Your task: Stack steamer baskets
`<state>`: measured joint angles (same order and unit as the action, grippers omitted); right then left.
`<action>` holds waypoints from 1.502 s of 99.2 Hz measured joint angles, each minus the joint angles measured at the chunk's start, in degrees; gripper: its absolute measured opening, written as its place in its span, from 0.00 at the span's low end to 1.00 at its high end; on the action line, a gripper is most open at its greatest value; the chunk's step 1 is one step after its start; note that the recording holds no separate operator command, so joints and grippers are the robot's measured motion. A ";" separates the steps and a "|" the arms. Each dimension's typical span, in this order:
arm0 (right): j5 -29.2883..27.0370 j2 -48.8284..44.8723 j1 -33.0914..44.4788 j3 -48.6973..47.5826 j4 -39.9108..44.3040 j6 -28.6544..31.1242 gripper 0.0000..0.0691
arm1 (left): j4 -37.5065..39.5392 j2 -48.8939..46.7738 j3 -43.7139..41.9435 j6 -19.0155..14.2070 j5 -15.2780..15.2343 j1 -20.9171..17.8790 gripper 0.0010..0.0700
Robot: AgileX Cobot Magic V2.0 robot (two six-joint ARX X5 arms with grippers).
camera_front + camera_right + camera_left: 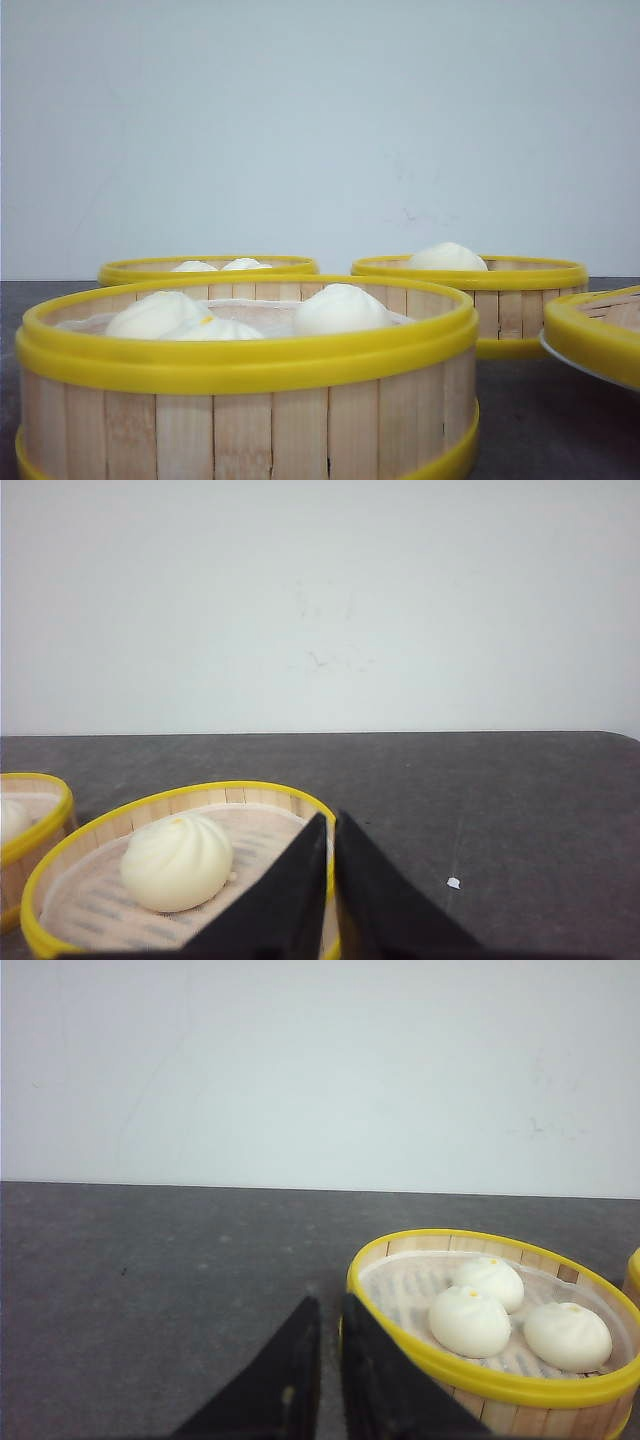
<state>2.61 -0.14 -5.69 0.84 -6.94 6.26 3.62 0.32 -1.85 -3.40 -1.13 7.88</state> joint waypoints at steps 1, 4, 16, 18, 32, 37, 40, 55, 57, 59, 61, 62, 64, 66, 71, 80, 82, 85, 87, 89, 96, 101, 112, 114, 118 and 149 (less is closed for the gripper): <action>0.00 0.00 0.00 0.00 0.00 0.00 0.01 | -0.02 0.00 0.00 0.00 0.00 0.00 0.01; 0.00 -0.02 -0.02 0.00 0.02 0.00 0.01 | -0.02 0.00 0.00 0.00 0.00 0.00 0.01; 0.00 0.00 0.00 0.00 0.00 0.00 0.01 | -0.02 0.00 0.00 0.00 0.00 0.02 0.01; 0.00 0.00 0.00 0.00 0.00 0.00 0.01 | -0.02 0.00 0.00 0.00 0.00 0.07 0.01; 0.00 0.00 -0.02 0.00 0.00 0.00 0.01 | -0.02 0.00 0.00 0.00 0.00 0.26 0.01; 0.00 -0.02 0.00 0.00 0.00 0.00 0.01 | 0.00 0.00 0.00 0.00 0.00 0.26 0.01; 0.00 -0.02 0.00 0.00 0.00 0.00 0.01 | -0.02 0.00 0.00 0.00 0.00 0.26 0.01; 0.02 0.00 -0.02 0.00 0.00 0.00 0.01 | -0.02 0.00 0.00 0.00 0.00 0.26 0.01; 0.00 0.00 0.00 0.00 0.00 0.00 0.01 | -0.02 0.00 0.00 0.00 0.00 0.26 0.01; 0.00 0.00 0.00 0.00 0.00 0.00 0.01 | -0.02 0.00 0.00 0.00 0.00 0.26 0.01; 0.00 -0.02 0.00 0.00 0.00 0.00 0.01 | -0.02 0.00 0.00 0.00 0.00 0.26 0.01; 0.00 0.00 0.00 -0.02 0.00 0.00 0.01 | -0.02 0.00 0.00 0.00 0.00 0.26 0.01; 0.00 -0.02 0.00 0.00 0.00 0.00 0.01 | -0.02 0.00 0.00 0.00 0.00 0.26 0.01; 0.00 -0.02 0.00 0.00 0.00 0.00 0.01 | 0.00 0.00 0.00 0.00 0.00 0.26 0.01; 0.00 0.00 -0.02 0.00 0.00 0.00 0.01 | 0.00 0.00 0.00 0.00 0.00 0.26 0.01; 0.00 -0.02 0.00 0.00 0.00 0.00 0.01 | -0.02 0.00 0.00 0.00 0.00 0.26 0.01; 0.00 -0.02 0.00 0.00 0.00 0.00 0.01 | -0.02 0.00 0.00 0.00 0.00 0.26 0.01; 0.00 0.00 0.00 0.00 0.00 0.00 0.01 | -0.02 0.00 0.00 0.00 0.00 0.26 0.01; 0.00 0.00 0.00 0.00 0.00 0.00 0.01 | -0.02 0.00 0.00 0.00 0.00 0.26 0.01; 0.00 -0.02 0.00 0.00 0.00 0.00 0.01 | 0.00 0.00 0.00 0.00 0.00 0.26 0.01; 0.00 -0.02 0.00 0.00 0.00 0.00 0.01 | -0.02 0.00 0.00 0.00 0.00 0.26 0.01; 0.00 -0.02 0.00 0.00 0.00 0.00 0.01 | -0.02 0.00 0.00 0.00 0.00 0.26 0.01; 0.00 -0.02 0.00 0.00 0.00 0.00 0.01 | -0.02 0.00 0.00 0.00 0.00 0.26 0.01; 0.00 0.00 0.00 0.00 0.00 0.00 0.01 | -0.02 0.00 0.00 0.00 0.00 0.26 0.01; 0.00 -0.02 -0.02 0.00 0.00 0.00 0.01 | 0.02 0.00 0.00 0.00 0.00 0.26 0.01; 1.77 0.00 -0.02 0.00 -0.02 1.53 0.01 | 1.66 0.00 -0.13 -9.99 -0.04 0.26 0.01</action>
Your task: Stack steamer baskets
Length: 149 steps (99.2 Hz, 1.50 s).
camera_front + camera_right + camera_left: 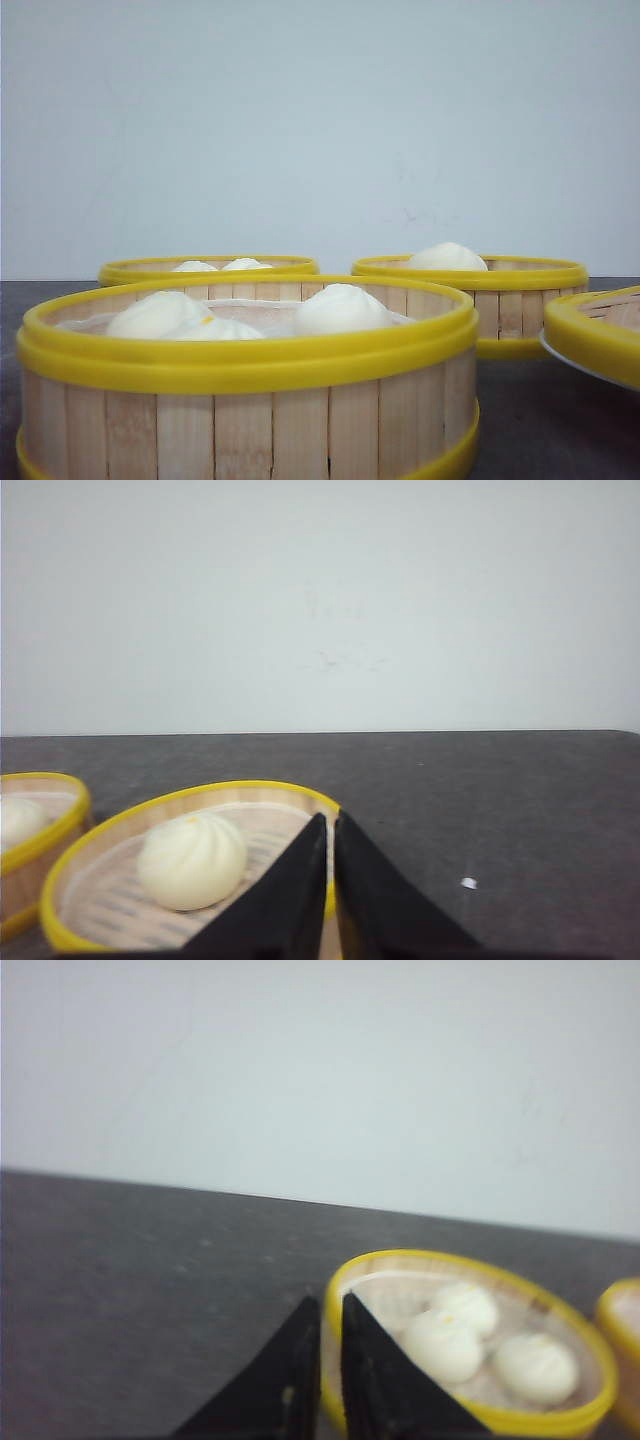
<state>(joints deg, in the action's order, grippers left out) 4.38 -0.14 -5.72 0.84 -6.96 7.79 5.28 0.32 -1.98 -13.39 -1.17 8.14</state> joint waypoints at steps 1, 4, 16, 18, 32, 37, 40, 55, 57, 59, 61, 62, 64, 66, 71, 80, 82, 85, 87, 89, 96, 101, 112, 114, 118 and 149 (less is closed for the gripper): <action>0.02 -0.02 0.00 0.00 0.00 0.13 0.01 | 0.04 0.00 -0.02 -0.92 0.00 0.00 0.01; 0.04 0.00 0.00 0.00 0.00 0.59 0.01 | 0.07 0.00 -0.20 -3.85 0.00 0.00 0.01; 0.04 -0.02 0.00 0.00 0.00 3.08 0.01 | 2.36 0.00 -0.87 -17.14 -0.15 0.00 0.19; 0.04 0.00 0.00 0.00 0.00 3.48 0.01 | 2.45 0.00 -0.94 -18.95 -0.15 0.00 0.27; 0.07 -0.02 0.00 0.00 0.00 5.68 0.01 | -8.59 1.84 -5.25 -24.33 1.05 -0.04 0.66; 0.07 0.00 0.00 0.00 0.00 6.21 0.01 | -15.45 5.51 -9.40 -23.45 0.92 -0.28 0.60; 0.07 0.00 0.00 0.00 0.00 6.62 0.01 | -18.69 8.48 -12.00 -22.08 0.76 -0.68 0.58; 0.59 0.00 0.00 0.00 0.09 9.16 0.01 | -24.17 31.56 -25.90 -12.61 1.14 -3.32 0.55; 1.01 -0.02 0.00 0.00 0.13 9.51 0.01 | -24.41 35.36 -28.22 -11.87 1.44 -3.54 0.55; 1.46 0.00 0.02 0.00 0.22 9.90 0.01 | -24.61 39.21 -30.60 -11.23 1.88 -3.69 0.56; 1.79 -0.02 0.00 -0.02 0.26 10.25 0.01 | -24.87 43.08 -33.09 -10.75 2.71 -3.80 0.57; 2.10 -0.02 0.00 0.00 0.31 10.47 0.01 | -25.07 45.03 -34.36 -10.54 3.19 -3.82 0.57; 2.38 0.00 0.00 0.00 0.37 10.75 0.01 | -25.88 49.79 -37.62 -10.03 4.44 -3.82 0.59; 2.75 0.00 0.00 0.00 0.57 10.95 0.01 | -26.60 52.63 -39.63 -9.84 5.31 -3.82 0.61; 3.41 0.00 0.00 0.00 1.73 11.39 0.01 | -30.40 62.88 -47.04 -9.27 8.79 -3.78 0.65; 5.46 0.00 -0.07 0.00 4.90 11.82 0.01 | -40.26 77.90 -57.77 -8.35 14.12 -3.43 0.67; 5.99 0.00 -0.07 0.00 5.62 11.96 0.01 | -42.71 80.63 -59.84 -8.00 14.64 -3.28 0.67; 6.69 0.00 -0.07 0.00 6.73 12.00 0.01 | -46.10 84.13 -62.69 -7.28 14.84 -2.89 0.67; 7.19 0.00 -0.07 0.00 7.45 12.02 0.01 | -48.24 86.20 -64.46 -6.80 14.82 -2.69 0.67; 7.69 0.00 -0.07 0.00 8.11 12.04 0.01 | -50.40 88.02 -66.31 -6.29 14.71 -2.51 0.67; 9.25 -0.02 -0.07 0.00 9.68 12.17 0.01 | -55.39 92.37 -71.67 -4.90 14.53 -2.12 0.67; 10.03 -0.02 -0.07 0.00 9.84 12.22 0.01 | -57.09 94.05 -74.73 -4.20 14.47 -2.05 0.67; 10.45 0.00 -0.07 0.00 9.79 12.28 0.01 | -57.18 96.76 -79.32 -3.72 14.05 -2.10 0.67; 10.47 0.00 -0.07 0.00 9.79 12.31 0.01 | -57.00 97.24 -79.73 -3.69 13.64 -2.10 0.67; 10.47 0.00 -0.07 0.00 9.79 12.44 0.01 | -56.65 98.14 -80.13 -3.67 12.92 -2.10 0.67; 10.43 -0.02 -0.07 0.00 9.79 13.46 0.01 | -56.37 102.16 -80.15 -2.80 8.26 -0.76 0.45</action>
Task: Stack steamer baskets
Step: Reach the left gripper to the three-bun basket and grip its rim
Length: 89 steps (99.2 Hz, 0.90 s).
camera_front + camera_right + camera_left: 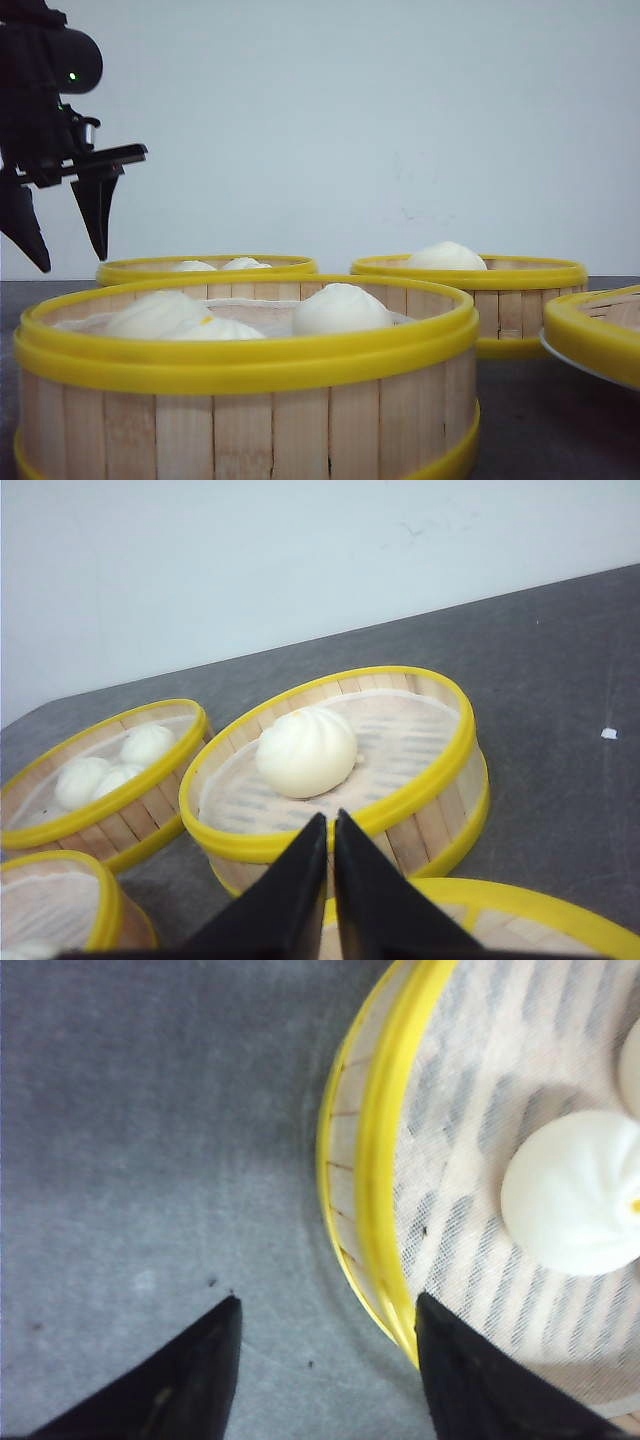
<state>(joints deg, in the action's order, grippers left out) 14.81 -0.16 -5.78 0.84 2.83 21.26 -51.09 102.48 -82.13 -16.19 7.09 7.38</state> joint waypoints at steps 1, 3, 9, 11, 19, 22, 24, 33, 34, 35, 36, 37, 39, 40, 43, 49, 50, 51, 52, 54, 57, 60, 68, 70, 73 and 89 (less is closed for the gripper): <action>0.00 0.00 0.00 0.00 0.00 0.07 0.01 | 0.02 0.20 0.00 0.00 0.00 0.04 0.45; 0.00 0.00 0.00 0.00 0.00 0.11 0.01 | 0.22 0.55 0.00 0.00 0.22 0.04 0.45; 0.00 0.00 0.00 0.00 0.00 0.24 0.01 | 0.22 1.05 -0.39 0.11 0.55 0.04 0.45; 0.00 0.00 0.00 0.00 0.00 0.26 0.01 | 0.24 1.18 -0.44 0.11 0.61 0.07 0.45; 0.00 0.00 0.00 0.00 0.00 0.26 0.01 | 0.61 2.27 -0.85 0.11 0.46 0.46 0.45; 0.00 0.00 0.00 0.00 0.00 0.26 0.01 | 0.83 3.13 -0.85 0.11 0.52 0.68 0.45; 0.00 0.00 0.00 0.00 0.00 0.28 0.01 | 0.90 3.76 -0.85 0.11 0.57 0.81 0.46; 0.00 0.00 0.00 0.00 0.02 0.59 0.01 | 0.98 5.81 -0.48 0.11 0.42 1.55 0.53; 0.00 0.00 0.00 0.00 0.02 0.68 0.01 | 0.98 5.88 -0.42 0.11 0.42 1.57 0.53; 0.00 0.00 0.00 0.00 0.02 0.72 0.01 | 0.98 5.90 -0.39 0.11 0.39 1.62 0.54; 0.00 0.00 0.00 0.00 0.00 0.76 0.01 | 0.96 5.92 -0.35 0.11 0.37 1.68 0.54; 0.00 0.00 0.00 0.00 0.00 0.81 0.01 | 0.98 5.95 -0.31 0.13 0.35 1.75 0.55; 0.00 0.00 0.00 0.00 0.00 1.01 0.01 | 0.98 5.95 -0.31 0.13 0.31 1.84 0.55; 0.00 0.00 0.00 0.00 0.02 1.09 0.01 | 1.01 5.95 -0.31 0.13 0.28 1.86 0.55; 0.00 0.00 0.00 0.00 0.07 1.18 0.01 | 1.33 5.92 -0.31 0.15 0.28 1.95 0.56; 0.00 0.00 0.00 0.00 0.15 1.36 0.01 | 2.12 5.92 -0.31 0.15 0.24 2.03 0.56; 0.00 0.02 0.00 0.00 0.20 1.38 0.01 | 2.25 5.92 -0.31 0.15 0.24 2.03 0.56; 0.00 0.00 0.00 0.00 0.26 1.40 0.01 | 2.36 5.92 -0.31 0.15 0.24 2.03 0.55; 0.00 0.00 0.00 0.00 0.35 1.42 0.01 | 2.47 5.90 -0.31 0.15 0.26 2.03 0.55; 0.00 0.00 0.00 0.00 0.48 1.51 0.01 | 2.69 5.92 -0.31 0.17 0.24 2.03 0.54; 0.00 0.00 0.00 0.00 0.70 1.53 0.01 | 3.06 5.92 -0.31 0.22 0.22 2.03 0.51; 0.00 0.00 0.00 0.00 0.87 1.53 0.01 | 3.37 5.92 -0.31 0.28 0.13 2.01 0.46; 0.00 0.00 0.00 0.00 1.18 1.55 0.01 | 4.31 5.92 -0.31 0.24 0.46 2.05 0.25; 0.00 0.00 0.00 0.00 1.29 1.55 0.01 | 4.48 5.90 -0.31 0.22 0.55 2.19 0.20; 0.00 0.00 0.00 0.00 1.38 1.55 0.01 | 4.50 5.90 -0.39 0.02 0.31 2.27 0.14; 0.00 0.00 0.00 0.00 2.69 1.55 0.01 | 4.48 5.90 -1.55 -0.33 -0.44 2.01 0.03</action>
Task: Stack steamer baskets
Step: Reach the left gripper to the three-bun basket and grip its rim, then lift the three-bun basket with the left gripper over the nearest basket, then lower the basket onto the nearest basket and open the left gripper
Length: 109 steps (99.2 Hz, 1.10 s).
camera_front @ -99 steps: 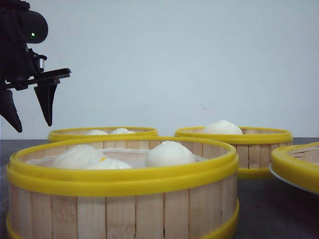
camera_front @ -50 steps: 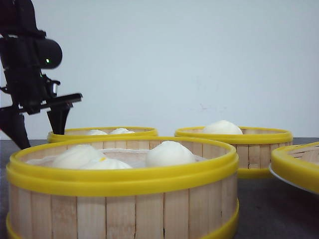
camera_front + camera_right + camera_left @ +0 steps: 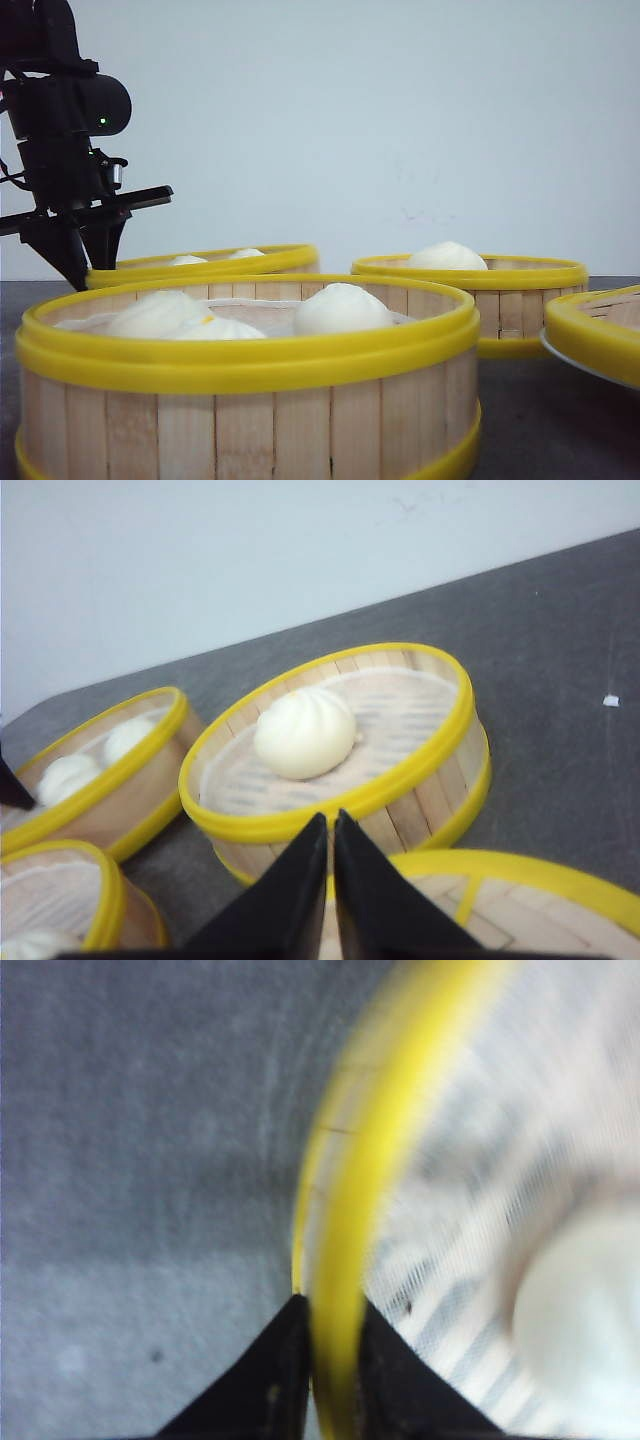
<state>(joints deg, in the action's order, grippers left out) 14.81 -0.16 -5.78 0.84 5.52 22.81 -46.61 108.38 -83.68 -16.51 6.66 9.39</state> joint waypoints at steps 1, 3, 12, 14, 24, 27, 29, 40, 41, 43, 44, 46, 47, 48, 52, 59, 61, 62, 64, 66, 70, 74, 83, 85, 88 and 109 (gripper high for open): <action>0.00 0.00 0.00 0.00 0.11 0.00 0.01 | -0.11 0.00 -0.22 0.00 -0.22 0.00 0.03; 0.00 0.00 0.00 0.00 0.17 0.00 0.01 | -0.31 0.02 -0.66 0.11 -0.46 -0.02 0.03; -0.26 0.00 0.00 0.00 0.28 0.00 0.01 | -1.97 0.02 -3.30 0.74 0.52 0.02 0.03; -0.50 0.00 0.00 0.00 0.33 0.00 0.01 | -2.32 0.04 -4.07 0.87 1.07 0.02 0.03; -1.38 0.00 0.00 0.00 0.98 0.00 0.01 | -4.50 0.13 -9.53 1.66 3.74 -0.02 0.03; -1.38 0.00 0.00 0.00 1.11 0.00 0.01 | -5.20 0.11 -11.47 2.01 4.22 -0.11 0.03; -1.38 0.00 0.00 0.00 1.16 0.00 0.01 | -5.86 0.11 -12.94 2.25 4.70 -0.13 0.03; -1.38 0.00 0.00 0.00 1.16 0.00 0.01 | -10.80 0.11 -20.46 3.96 10.14 -0.66 0.03; -1.38 0.00 0.00 0.00 1.16 0.00 0.01 | -11.47 0.11 -21.14 4.13 10.60 -0.70 0.03; -1.36 0.00 0.00 0.00 1.14 0.00 0.01 | -12.83 0.13 -22.40 4.61 11.30 -0.74 0.03; -1.36 0.00 0.00 0.00 1.14 0.00 0.01 | -13.53 0.11 -22.99 4.85 11.52 -0.74 0.03; -1.36 0.00 0.00 0.00 1.14 0.00 0.01 | -14.99 0.11 -24.11 5.33 11.76 -0.74 0.03; -1.36 0.00 0.00 0.00 1.16 0.00 0.01 | -15.78 0.11 -24.65 5.55 11.82 -0.72 0.03; -1.36 0.00 0.00 0.00 1.14 0.00 0.01 | -16.59 0.11 -25.18 5.79 11.89 -0.68 0.03; -1.36 0.00 0.00 0.00 1.14 0.00 0.01 | -19.71 0.09 -26.88 6.95 11.89 -0.44 0.03; -1.36 0.00 0.00 0.00 1.16 0.00 0.01 | -24.55 -0.26 -27.78 9.20 11.74 0.57 0.03; -1.36 0.00 0.00 -0.02 1.16 0.00 0.01 | -25.83 -0.35 -27.78 9.77 11.72 0.98 0.03; -1.36 0.00 0.00 0.00 1.18 0.00 0.01 | -26.53 -0.35 -27.78 10.08 11.67 1.22 0.03; -1.33 0.00 0.00 0.00 1.18 0.00 0.01 | -27.67 -0.42 -27.78 10.69 11.56 1.73 0.03; -1.33 0.00 0.00 0.00 1.18 0.00 0.01 | -28.70 -0.46 -27.67 11.32 11.39 2.34 0.03; -1.33 0.00 0.00 0.00 1.25 0.00 0.01 | -30.08 -0.90 -27.02 12.61 10.95 3.69 0.03; -1.33 0.00 0.00 0.00 1.27 0.00 0.01 | -30.47 -2.01 -25.57 13.57 10.38 5.25 0.03; -1.33 0.00 0.00 0.00 1.31 0.00 0.01 | -29.57 -6.10 -20.76 14.88 9.16 8.74 0.03; -1.33 0.00 0.00 0.00 1.33 0.00 0.01 | -29.16 -7.26 -19.34 15.10 8.81 9.55 0.03; -1.33 0.00 0.00 0.00 1.33 0.00 0.01 | -28.55 -9.07 -17.31 15.50 8.46 10.62 0.03; 0.17 0.00 0.00 0.00 1.70 0.09 0.01 | -21.33 -18.32 -2.51 16.06 7.76 14.16 0.03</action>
<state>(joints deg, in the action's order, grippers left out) 14.98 -0.16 -5.78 0.84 7.22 22.90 -67.94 90.06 -86.19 -0.45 14.41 23.55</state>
